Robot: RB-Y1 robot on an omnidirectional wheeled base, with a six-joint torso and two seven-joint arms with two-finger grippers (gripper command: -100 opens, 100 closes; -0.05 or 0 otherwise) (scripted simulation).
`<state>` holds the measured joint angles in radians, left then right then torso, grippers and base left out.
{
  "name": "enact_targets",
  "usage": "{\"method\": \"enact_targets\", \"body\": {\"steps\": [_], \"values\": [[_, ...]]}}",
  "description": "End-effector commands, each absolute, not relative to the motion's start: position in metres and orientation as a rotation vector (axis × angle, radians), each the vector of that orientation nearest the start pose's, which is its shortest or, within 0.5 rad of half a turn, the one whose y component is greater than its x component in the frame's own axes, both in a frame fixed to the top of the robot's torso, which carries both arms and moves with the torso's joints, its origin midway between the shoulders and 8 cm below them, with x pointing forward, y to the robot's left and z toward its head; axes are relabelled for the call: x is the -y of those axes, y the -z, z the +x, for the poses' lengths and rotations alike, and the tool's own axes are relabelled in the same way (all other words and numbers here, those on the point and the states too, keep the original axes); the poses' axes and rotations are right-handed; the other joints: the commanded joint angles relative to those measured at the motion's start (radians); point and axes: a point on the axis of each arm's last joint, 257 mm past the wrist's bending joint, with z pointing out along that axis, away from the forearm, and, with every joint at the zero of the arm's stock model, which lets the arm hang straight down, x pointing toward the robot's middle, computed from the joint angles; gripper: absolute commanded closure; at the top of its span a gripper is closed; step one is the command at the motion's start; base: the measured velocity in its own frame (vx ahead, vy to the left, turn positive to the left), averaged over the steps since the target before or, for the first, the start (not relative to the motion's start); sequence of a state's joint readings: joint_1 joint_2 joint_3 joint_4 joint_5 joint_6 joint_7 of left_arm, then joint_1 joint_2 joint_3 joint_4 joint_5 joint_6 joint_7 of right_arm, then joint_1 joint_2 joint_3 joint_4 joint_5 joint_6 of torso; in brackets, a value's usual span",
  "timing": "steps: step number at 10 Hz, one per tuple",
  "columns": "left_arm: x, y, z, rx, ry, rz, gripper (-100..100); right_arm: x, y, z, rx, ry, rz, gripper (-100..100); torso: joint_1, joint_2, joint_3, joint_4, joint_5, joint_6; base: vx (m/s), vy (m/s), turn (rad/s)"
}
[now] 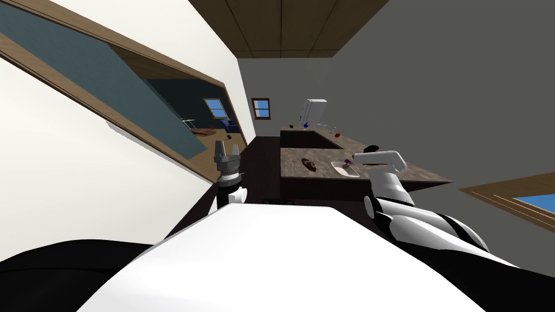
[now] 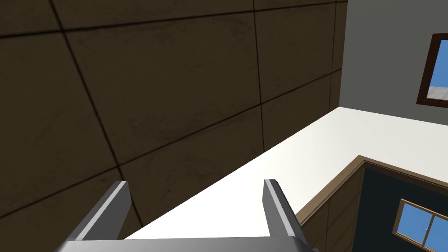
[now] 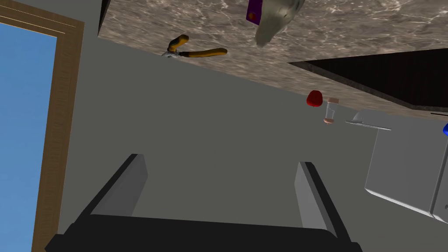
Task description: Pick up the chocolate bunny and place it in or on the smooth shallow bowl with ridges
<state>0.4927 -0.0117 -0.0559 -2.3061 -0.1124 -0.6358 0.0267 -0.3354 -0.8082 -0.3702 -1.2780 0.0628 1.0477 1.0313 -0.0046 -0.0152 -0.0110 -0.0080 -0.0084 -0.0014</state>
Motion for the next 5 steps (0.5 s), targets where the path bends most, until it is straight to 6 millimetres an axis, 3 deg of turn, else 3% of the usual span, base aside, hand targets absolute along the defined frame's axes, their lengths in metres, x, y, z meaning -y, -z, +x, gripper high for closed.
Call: {"method": "enact_targets", "body": {"steps": [1,5], "values": [[-0.2404,-0.0605,0.3177,-0.548,1.355,-0.473,0,0.7224,0.1412,0.4489,-1.962,0.740,0.881,0,0.000,0.000,0.000,0.000,0.000,0.000,0.000,0.000,0.000],[-0.2404,-0.0605,0.3177,-0.548,1.355,-0.473,0,0.7224,0.1411,0.4488,-1.962,0.740,0.881,0,0.000,-0.001,-0.001,0.000,0.000,0.000,0.000,0.000,0.000]]}}
